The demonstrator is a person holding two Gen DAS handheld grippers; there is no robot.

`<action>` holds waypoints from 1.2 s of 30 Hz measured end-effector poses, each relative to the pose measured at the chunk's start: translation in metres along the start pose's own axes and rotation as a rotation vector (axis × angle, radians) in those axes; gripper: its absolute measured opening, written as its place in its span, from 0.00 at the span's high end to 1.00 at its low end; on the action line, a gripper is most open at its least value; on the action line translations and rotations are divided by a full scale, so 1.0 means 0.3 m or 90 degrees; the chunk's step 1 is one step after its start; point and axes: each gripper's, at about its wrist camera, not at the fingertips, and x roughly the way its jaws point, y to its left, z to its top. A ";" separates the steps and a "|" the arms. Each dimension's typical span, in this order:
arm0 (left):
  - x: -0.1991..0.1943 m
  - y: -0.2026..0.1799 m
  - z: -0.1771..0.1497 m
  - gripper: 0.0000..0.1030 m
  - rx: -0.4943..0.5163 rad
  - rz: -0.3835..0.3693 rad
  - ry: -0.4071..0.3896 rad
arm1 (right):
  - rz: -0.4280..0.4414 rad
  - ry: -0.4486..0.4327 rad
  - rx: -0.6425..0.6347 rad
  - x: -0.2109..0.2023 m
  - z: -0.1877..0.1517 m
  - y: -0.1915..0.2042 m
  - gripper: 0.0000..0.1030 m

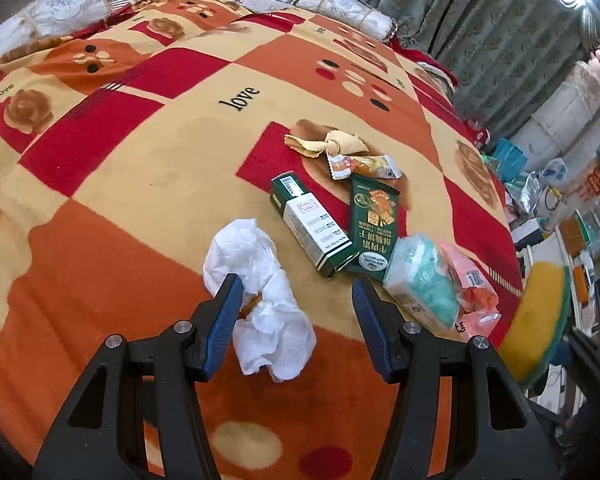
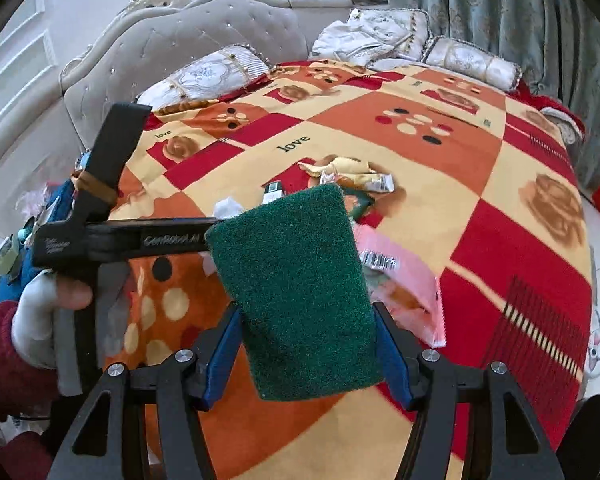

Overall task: Collect trash
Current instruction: 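Grasp the green scouring sponge with the right gripper while the left grasps the white tissue, then carry the tissue and sponge over the black bin with both tools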

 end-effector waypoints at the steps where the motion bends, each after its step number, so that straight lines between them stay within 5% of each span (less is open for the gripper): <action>1: -0.002 0.005 -0.002 0.46 0.006 0.008 0.000 | 0.004 0.001 0.001 0.002 -0.003 0.002 0.41; 5: 0.006 0.031 -0.003 0.47 0.016 0.025 0.002 | 0.020 0.012 0.005 0.043 0.000 0.024 0.41; 7: 0.020 0.057 -0.001 0.68 0.003 0.021 0.007 | 0.027 0.015 0.008 0.061 0.002 0.032 0.40; 10: 0.014 0.084 -0.002 0.73 -0.021 0.001 0.013 | 0.034 0.016 0.019 0.073 0.000 0.036 0.41; 21: -0.192 -0.081 0.009 0.74 0.075 0.007 -0.077 | 0.027 -0.021 0.051 0.005 0.012 0.010 0.40; 36: -0.193 -0.486 -0.034 0.74 0.184 -0.074 -0.076 | -0.065 -0.070 0.127 -0.260 -0.109 -0.245 0.40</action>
